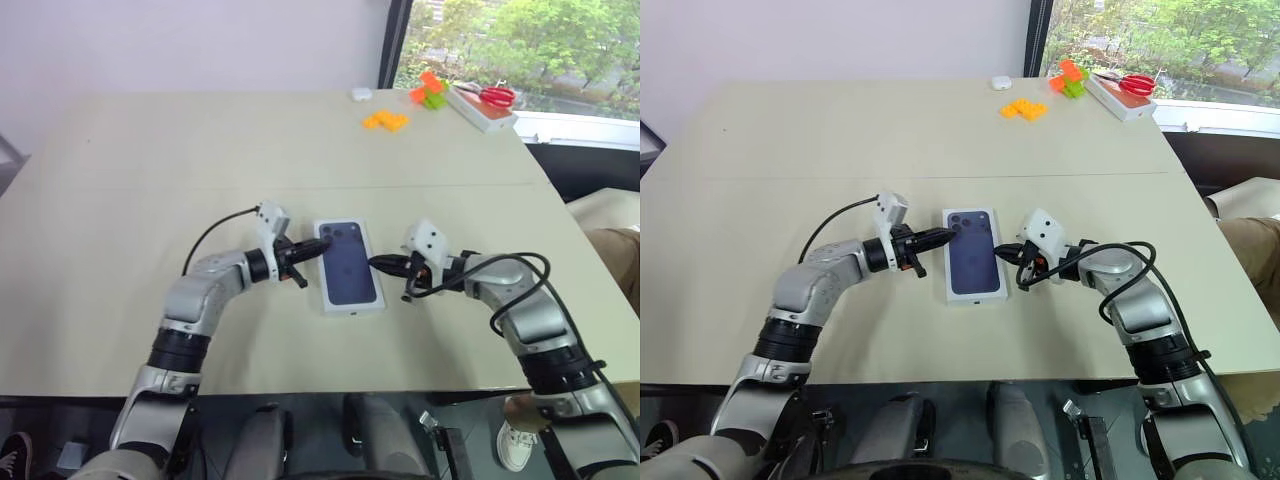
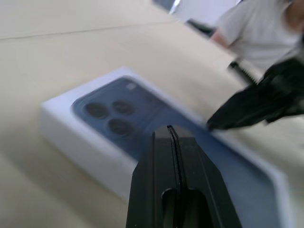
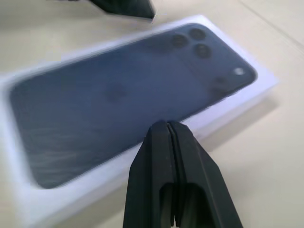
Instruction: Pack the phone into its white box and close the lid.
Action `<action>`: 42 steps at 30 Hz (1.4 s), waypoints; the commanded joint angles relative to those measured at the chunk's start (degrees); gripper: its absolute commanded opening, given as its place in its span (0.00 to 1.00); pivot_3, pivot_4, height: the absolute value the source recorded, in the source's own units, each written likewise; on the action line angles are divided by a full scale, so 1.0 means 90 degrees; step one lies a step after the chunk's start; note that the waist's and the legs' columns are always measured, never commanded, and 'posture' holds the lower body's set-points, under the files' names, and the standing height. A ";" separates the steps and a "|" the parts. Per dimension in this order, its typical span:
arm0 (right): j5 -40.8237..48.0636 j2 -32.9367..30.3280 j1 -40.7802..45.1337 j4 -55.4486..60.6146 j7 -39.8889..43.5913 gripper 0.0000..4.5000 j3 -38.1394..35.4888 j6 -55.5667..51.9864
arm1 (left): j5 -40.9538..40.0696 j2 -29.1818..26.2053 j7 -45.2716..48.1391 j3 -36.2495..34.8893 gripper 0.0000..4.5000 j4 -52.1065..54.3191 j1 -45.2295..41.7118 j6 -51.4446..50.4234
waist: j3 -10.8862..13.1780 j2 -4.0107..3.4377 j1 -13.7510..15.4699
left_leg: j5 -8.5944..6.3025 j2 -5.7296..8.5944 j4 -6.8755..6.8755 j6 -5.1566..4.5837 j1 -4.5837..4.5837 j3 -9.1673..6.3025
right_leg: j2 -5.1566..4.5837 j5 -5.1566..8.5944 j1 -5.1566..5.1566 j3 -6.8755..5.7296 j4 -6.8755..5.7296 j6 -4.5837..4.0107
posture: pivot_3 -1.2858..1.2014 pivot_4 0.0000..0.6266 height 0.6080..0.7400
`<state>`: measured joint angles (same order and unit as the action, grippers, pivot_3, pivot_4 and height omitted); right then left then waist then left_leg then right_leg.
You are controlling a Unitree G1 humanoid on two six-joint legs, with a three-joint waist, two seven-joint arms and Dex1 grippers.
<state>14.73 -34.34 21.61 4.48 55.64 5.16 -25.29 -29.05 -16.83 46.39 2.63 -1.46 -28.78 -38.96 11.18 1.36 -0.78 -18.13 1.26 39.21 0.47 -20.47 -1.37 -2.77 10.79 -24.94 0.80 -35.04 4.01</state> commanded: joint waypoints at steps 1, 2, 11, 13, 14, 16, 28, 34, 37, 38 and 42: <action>0.0603 -0.0370 -0.0420 0.1005 0.0257 0.01 -0.0391 -0.0403 | -0.0456 -0.0385 0.0327 -0.0077 0.00 0.0950 0.0287 -0.0362 | 0.0000 0.0000 0.0006 | -0.0001 0.0000 -0.0002 -0.0001 0.0002 -0.0002 | -0.0001 0.0000 0.0001 0.0000 -0.0002 0.0000 | 0.52 0.24 1.00; 0.0507 -0.0461 -0.0566 0.1090 0.0284 0.01 -0.0297 -0.0324 | -0.0390 -0.0475 0.0379 0.0027 0.00 0.0999 0.0384 -0.0317 | -0.0001 -0.0001 0.0008 | -0.0002 0.0000 -0.0004 -0.0001 0.0006 -0.0002 | -0.0001 0.0001 0.0004 -0.0001 0.0001 0.0000 | 0.52 0.24 1.00; -0.0562 -0.0763 -0.0974 0.0748 0.0137 0.01 0.0503 0.0615 | 0.0933 -0.0806 0.0425 0.1107 0.00 0.0538 0.0940 0.0887 | -0.0013 0.0011 0.0005 | -0.0001 -0.0002 -0.0001 -0.0001 0.0023 0.0011 | 0.0007 0.0033 0.0019 0.0007 0.0007 0.0003 | 0.52 0.24 1.00; -0.0490 -0.0699 -0.0900 0.0726 0.0131 0.01 0.0462 0.0621 | 0.0979 -0.0761 0.0388 0.1083 0.00 0.0444 0.0924 0.0979 | -0.0014 0.0012 0.0007 | -0.0001 -0.0003 -0.0001 -0.0001 0.0032 0.0010 | 0.0007 0.0035 0.0030 0.0006 0.0009 0.0004 | 0.52 0.24 1.00; -0.0397 -0.0687 -0.0870 0.0759 0.0164 0.01 0.0424 0.0577 | 0.0924 -0.0749 0.0403 0.1026 0.00 0.0456 0.0911 0.0970 | -0.0014 0.0012 0.0009 | -0.0001 -0.0003 -0.0001 -0.0001 0.0032 0.0010 | 0.0006 0.0035 0.0030 0.0006 0.0009 0.0004 | 0.52 0.24 1.00; 0.0179 -0.0609 -0.0750 0.0846 0.0281 0.01 0.0189 -0.0003 | 0.0645 -0.0779 0.0535 0.0843 0.00 0.0463 0.0848 0.0725 | -0.0014 0.0012 0.0010 | -0.0001 -0.0004 -0.0001 -0.0001 0.0030 0.0008 | 0.0006 0.0034 0.0030 0.0006 0.0009 0.0005 | 0.52 0.24 1.00; 0.0987 -0.1168 0.0261 -0.0237 0.0949 1.00 -0.1104 0.0223 | 0.0231 -0.2357 0.1696 -0.0774 1.00 -0.0901 -0.0058 0.1251 | -0.0002 0.0007 -0.0002 | -0.0002 -0.0008 -0.0007 -0.0003 0.0006 0.0007 | 0.0013 0.0016 0.0000 -0.0003 0.0006 -0.0004 | 0.52 0.24 1.00; 0.0931 -0.1606 0.0449 -0.0913 0.1451 1.00 -0.1332 0.0805 | 0.0433 -0.3059 0.2486 -0.0858 1.00 -0.1696 -0.0053 0.1793 | -0.0001 0.0006 0.0007 | -0.0011 -0.0003 -0.0010 -0.0017 -0.0016 0.0017 | -0.0001 0.0011 -0.0016 0.0000 0.0017 0.0009 | 0.52 0.24 1.00; 0.0838 -0.1813 0.0337 -0.1124 0.1560 1.00 -0.1569 0.1306 | 0.0425 -0.3317 0.2732 -0.0954 1.00 -0.1629 0.0190 0.1936 | -0.0001 0.0006 0.0019 | -0.0011 0.0000 -0.0009 -0.0017 -0.0039 0.0017 | -0.0009 0.0010 -0.0035 0.0000 0.0017 0.0010 | 0.52 0.24 1.00; 0.0868 -0.1860 0.0318 -0.1193 0.1595 1.00 -0.1631 0.1347 | 0.0404 -0.3360 0.2751 -0.0982 1.00 -0.1598 0.0235 0.1947 | -0.0001 0.0005 0.0017 | -0.0011 0.0001 -0.0009 -0.0016 -0.0044 0.0018 | -0.0011 0.0010 -0.0042 0.0001 0.0017 0.0010 | 0.52 0.24 1.00; 0.0849 -0.2045 0.0150 -0.1413 0.1700 1.00 -0.1796 0.1590 | 0.0333 -0.3450 0.2571 -0.1189 1.00 -0.1322 0.0424 0.1828 | -0.0001 0.0005 0.0020 | -0.0011 0.0000 -0.0009 -0.0016 -0.0057 0.0015 | -0.0015 0.0009 -0.0051 -0.0001 0.0017 0.0010 | 0.52 0.24 1.00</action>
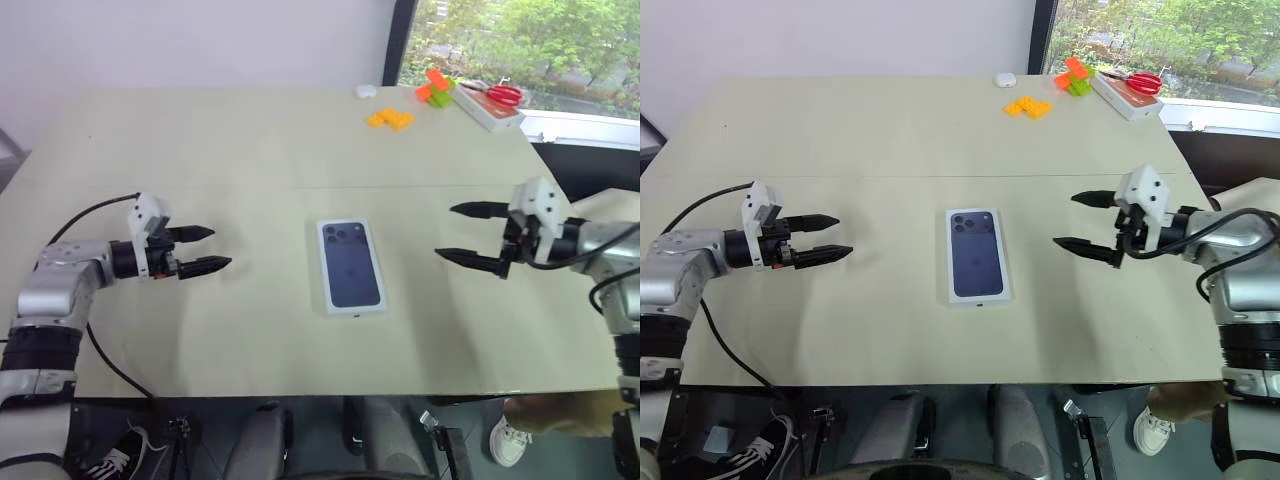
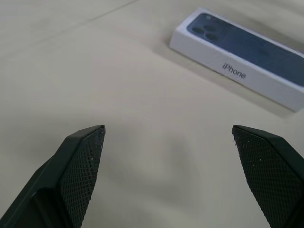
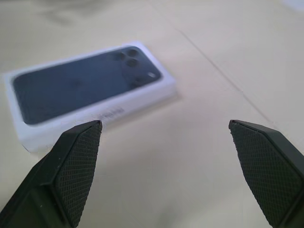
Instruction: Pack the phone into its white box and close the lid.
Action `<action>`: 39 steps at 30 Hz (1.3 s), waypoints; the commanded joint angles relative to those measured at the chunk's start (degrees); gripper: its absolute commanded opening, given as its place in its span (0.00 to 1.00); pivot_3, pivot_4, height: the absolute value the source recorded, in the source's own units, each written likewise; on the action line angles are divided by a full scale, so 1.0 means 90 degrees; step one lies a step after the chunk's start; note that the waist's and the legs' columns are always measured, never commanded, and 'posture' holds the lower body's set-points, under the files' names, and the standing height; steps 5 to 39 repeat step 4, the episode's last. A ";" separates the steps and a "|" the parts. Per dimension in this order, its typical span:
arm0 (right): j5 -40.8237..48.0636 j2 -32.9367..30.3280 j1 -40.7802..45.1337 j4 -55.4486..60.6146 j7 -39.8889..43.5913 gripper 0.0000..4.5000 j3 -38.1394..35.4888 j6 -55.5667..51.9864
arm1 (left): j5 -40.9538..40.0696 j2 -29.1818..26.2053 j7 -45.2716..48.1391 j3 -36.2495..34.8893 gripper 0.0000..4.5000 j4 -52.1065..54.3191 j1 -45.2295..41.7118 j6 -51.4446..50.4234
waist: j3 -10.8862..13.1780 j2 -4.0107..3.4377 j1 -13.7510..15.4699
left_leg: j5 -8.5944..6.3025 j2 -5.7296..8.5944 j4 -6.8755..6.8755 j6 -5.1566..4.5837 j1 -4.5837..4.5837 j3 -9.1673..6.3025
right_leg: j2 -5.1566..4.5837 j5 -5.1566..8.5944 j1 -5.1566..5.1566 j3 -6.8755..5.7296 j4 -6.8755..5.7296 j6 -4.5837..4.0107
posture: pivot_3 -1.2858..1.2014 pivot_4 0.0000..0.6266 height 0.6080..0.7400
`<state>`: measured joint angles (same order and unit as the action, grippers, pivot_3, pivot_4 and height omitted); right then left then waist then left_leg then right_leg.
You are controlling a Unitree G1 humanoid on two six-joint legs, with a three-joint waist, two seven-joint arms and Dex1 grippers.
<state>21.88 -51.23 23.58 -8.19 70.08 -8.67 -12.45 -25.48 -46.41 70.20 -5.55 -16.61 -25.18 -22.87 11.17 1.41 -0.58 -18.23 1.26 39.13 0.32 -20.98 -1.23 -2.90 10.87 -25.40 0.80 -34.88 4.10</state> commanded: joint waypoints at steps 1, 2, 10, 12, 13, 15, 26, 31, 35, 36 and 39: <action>0.0099 -0.0203 -0.0122 0.0025 0.0139 1.00 -0.0292 0.0113 | -0.0098 -0.0185 -0.0094 -0.0337 1.00 0.0444 0.0079 -0.0015 | 0.0000 0.0000 -0.0003 | 0.0000 0.0000 0.0000 0.0000 0.0000 0.0000 | 0.0000 0.0000 -0.0001 0.0000 0.0000 0.0000 | 0.52 0.24 1.00; 0.0148 -0.0229 -0.0171 0.0073 0.0178 1.00 -0.0327 0.0053 | -0.0087 -0.0177 -0.0132 -0.0410 1.00 0.0505 0.0133 0.0102 | 0.0000 -0.0001 -0.0006 | 0.0000 -0.0001 0.0000 0.0000 -0.0001 0.0000 | 0.0000 0.0000 -0.0001 0.0000 -0.0001 0.0000 | 0.52 0.24 1.00; 0.0221 -0.0242 -0.0212 0.0131 0.0218 1.00 -0.0371 -0.0058 | -0.0088 -0.0174 -0.0173 -0.0471 1.00 0.0597 0.0214 0.0124 | 0.0001 -0.0001 -0.0006 | 0.0000 -0.0002 0.0000 0.0000 0.0000 0.0000 | 0.0000 0.0000 -0.0002 0.0001 -0.0002 0.0000 | 0.52 0.24 1.00; 0.0221 -0.0242 -0.0212 0.0131 0.0218 1.00 -0.0371 -0.0058 | -0.0088 -0.0174 -0.0173 -0.0471 1.00 0.0597 0.0214 0.0124 | 0.0001 -0.0001 -0.0006 | 0.0000 -0.0002 0.0000 0.0000 0.0000 0.0000 | 0.0000 0.0000 -0.0002 0.0001 -0.0002 0.0000 | 0.52 0.24 1.00; 0.0221 -0.0242 -0.0212 0.0131 0.0218 1.00 -0.0371 -0.0058 | -0.0088 -0.0174 -0.0173 -0.0471 1.00 0.0597 0.0214 0.0124 | 0.0001 -0.0001 -0.0006 | 0.0000 -0.0002 0.0000 0.0000 0.0000 0.0000 | 0.0000 0.0000 -0.0002 0.0001 -0.0002 0.0000 | 0.52 0.24 1.00; 0.0221 -0.0242 -0.0212 0.0131 0.0218 1.00 -0.0371 -0.0058 | -0.0088 -0.0174 -0.0173 -0.0471 1.00 0.0597 0.0214 0.0124 | 0.0001 -0.0001 -0.0006 | 0.0000 -0.0002 0.0000 0.0000 0.0000 0.0000 | 0.0000 0.0000 -0.0002 0.0001 -0.0002 0.0000 | 0.52 0.24 1.00; 0.0221 -0.0242 -0.0212 0.0131 0.0218 1.00 -0.0371 -0.0058 | -0.0088 -0.0174 -0.0173 -0.0471 1.00 0.0597 0.0214 0.0124 | 0.0001 -0.0001 -0.0006 | 0.0000 -0.0002 0.0000 0.0000 0.0000 0.0000 | 0.0000 0.0000 -0.0002 0.0001 -0.0002 0.0000 | 0.52 0.24 1.00; 0.0221 -0.0242 -0.0212 0.0131 0.0218 1.00 -0.0371 -0.0058 | -0.0088 -0.0174 -0.0173 -0.0471 1.00 0.0597 0.0214 0.0124 | 0.0001 -0.0001 -0.0006 | 0.0000 -0.0002 0.0000 0.0000 0.0000 0.0000 | 0.0000 0.0000 -0.0002 0.0001 -0.0002 0.0000 | 0.52 0.24 1.00; 0.0221 -0.0242 -0.0212 0.0131 0.0218 1.00 -0.0371 -0.0058 | -0.0088 -0.0174 -0.0173 -0.0471 1.00 0.0597 0.0214 0.0124 | 0.0001 -0.0001 -0.0006 | 0.0000 -0.0002 0.0000 0.0000 0.0000 0.0000 | 0.0000 0.0000 -0.0002 0.0001 -0.0002 0.0000 | 0.52 0.24 1.00; 0.0221 -0.0242 -0.0212 0.0131 0.0218 1.00 -0.0371 -0.0058 | -0.0088 -0.0174 -0.0173 -0.0471 1.00 0.0597 0.0214 0.0124 | 0.0001 -0.0001 -0.0006 | 0.0000 -0.0002 0.0000 0.0000 0.0000 0.0000 | 0.0000 0.0000 -0.0002 0.0001 -0.0002 0.0000 | 0.52 0.24 1.00; 0.0221 -0.0242 -0.0212 0.0131 0.0218 1.00 -0.0371 -0.0058 | -0.0088 -0.0174 -0.0173 -0.0471 1.00 0.0597 0.0214 0.0124 | 0.0001 -0.0001 -0.0006 | 0.0000 -0.0002 0.0000 0.0000 0.0000 0.0000 | 0.0000 0.0000 -0.0002 0.0001 -0.0002 0.0000 | 0.52 0.24 1.00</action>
